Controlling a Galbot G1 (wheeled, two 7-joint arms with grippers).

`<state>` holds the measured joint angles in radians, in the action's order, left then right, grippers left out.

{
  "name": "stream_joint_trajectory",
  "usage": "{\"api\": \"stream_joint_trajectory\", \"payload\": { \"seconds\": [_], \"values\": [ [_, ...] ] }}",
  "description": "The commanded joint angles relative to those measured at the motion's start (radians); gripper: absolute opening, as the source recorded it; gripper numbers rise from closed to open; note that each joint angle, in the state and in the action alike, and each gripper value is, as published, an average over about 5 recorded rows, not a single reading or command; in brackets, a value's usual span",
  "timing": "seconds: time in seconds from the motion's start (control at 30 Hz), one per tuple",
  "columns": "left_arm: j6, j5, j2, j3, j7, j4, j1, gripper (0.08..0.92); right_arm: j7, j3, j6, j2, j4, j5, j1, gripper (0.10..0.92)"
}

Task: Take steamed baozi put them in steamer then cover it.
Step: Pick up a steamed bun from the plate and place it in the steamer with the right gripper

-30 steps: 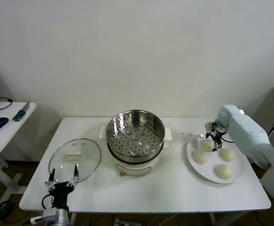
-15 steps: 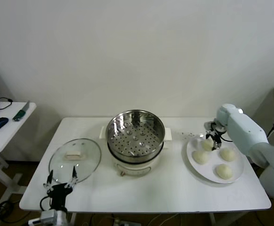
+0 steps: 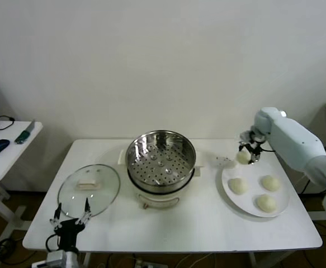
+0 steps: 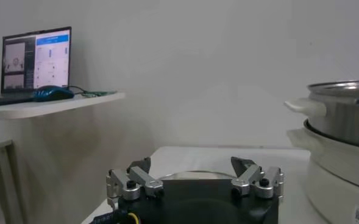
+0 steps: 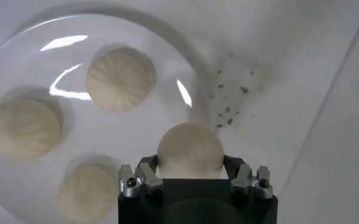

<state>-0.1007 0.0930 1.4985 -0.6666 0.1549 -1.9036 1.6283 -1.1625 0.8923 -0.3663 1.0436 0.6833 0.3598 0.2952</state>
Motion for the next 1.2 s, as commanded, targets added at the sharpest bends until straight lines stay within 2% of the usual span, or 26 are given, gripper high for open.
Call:
{"api": "stream_joint_trajectory", "payload": {
  "seconds": [0.03, 0.37, 0.67, 0.83, 1.2],
  "values": [
    [0.001, -0.008, -0.001, -0.001, -0.004, -0.005, 0.003, 0.823, -0.008, 0.144, -0.125, 0.034, 0.095, -0.052, 0.163, 0.712],
    [0.0, -0.029, 0.001, 0.001, -0.012, -0.008, 0.015, 0.823, 0.01, 0.226, -0.26, 0.245, 0.177, -0.079, 0.328, 0.713],
    [-0.004, -0.014, -0.012, -0.006, -0.013, -0.014, 0.036, 0.823, 0.071, 0.17, -0.341, 0.375, 0.213, 0.143, 0.227, 0.718],
    [0.0, -0.011, -0.024, -0.011, -0.013, -0.023, 0.048, 0.823, 0.114, 0.099, -0.399, 0.43, 0.197, 0.349, 0.131, 0.72],
    [0.006, -0.018, -0.029, -0.006, -0.013, -0.033, 0.055, 0.823, 0.133, 0.079, -0.393, 0.468, 0.164, 0.41, 0.041, 0.721]
  ]
}}
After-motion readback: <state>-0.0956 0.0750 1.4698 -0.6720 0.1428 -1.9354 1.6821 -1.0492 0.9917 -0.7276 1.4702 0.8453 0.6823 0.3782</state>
